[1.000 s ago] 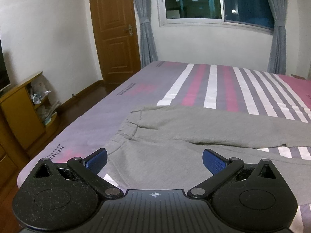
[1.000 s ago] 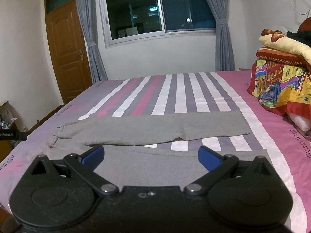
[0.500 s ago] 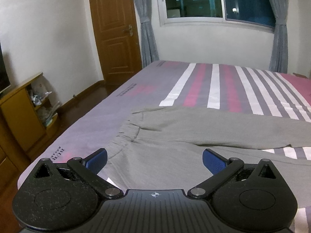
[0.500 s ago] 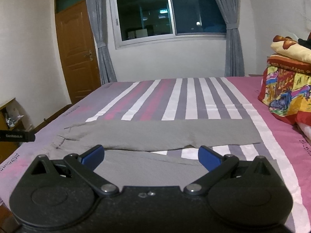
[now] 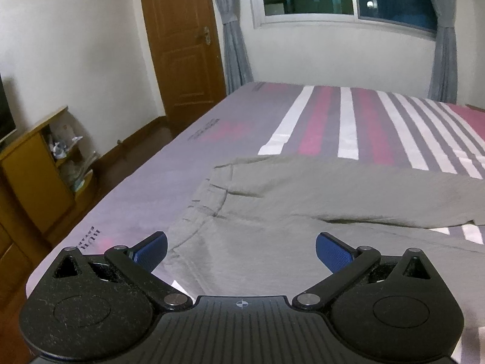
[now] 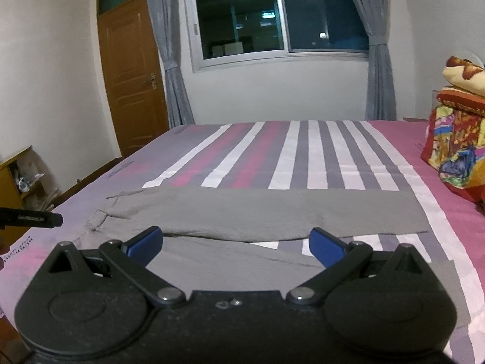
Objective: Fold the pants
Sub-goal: 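Move both open grippers toward the grey sweatpants' waistband and cuffs, then close the left gripper on the waistband while the right gripper grasps the cuff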
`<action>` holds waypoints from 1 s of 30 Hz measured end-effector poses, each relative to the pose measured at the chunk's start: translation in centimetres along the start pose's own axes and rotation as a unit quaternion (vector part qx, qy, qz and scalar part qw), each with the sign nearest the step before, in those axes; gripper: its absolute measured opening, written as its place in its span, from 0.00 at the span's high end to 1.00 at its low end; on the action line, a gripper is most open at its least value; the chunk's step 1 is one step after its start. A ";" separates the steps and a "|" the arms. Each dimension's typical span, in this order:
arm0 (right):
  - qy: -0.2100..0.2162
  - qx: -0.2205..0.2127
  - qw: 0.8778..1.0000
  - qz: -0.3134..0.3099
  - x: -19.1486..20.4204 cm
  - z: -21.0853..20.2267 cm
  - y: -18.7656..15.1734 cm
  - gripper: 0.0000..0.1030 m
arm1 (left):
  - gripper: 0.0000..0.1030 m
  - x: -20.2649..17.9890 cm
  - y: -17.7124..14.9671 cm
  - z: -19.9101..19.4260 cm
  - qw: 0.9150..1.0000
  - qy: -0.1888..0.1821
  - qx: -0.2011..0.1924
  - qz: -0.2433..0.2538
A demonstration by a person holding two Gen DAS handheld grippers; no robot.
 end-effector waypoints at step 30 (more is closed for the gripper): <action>0.067 0.057 0.994 -0.073 5.3 12.4 1.8 0.00 | 0.00 1.1 3.7 12.3 0.999 0.014 0.049 0.003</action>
Point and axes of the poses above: each gripper's, at about its wrist camera, not at the fingertips, and z roughly the way its jaws point, x to its left, y to its top, the point moved 2 cm from there along z, roughly the way its jaws point, and after that the axes turned 2 degrees about x, right-handed, at the moved point
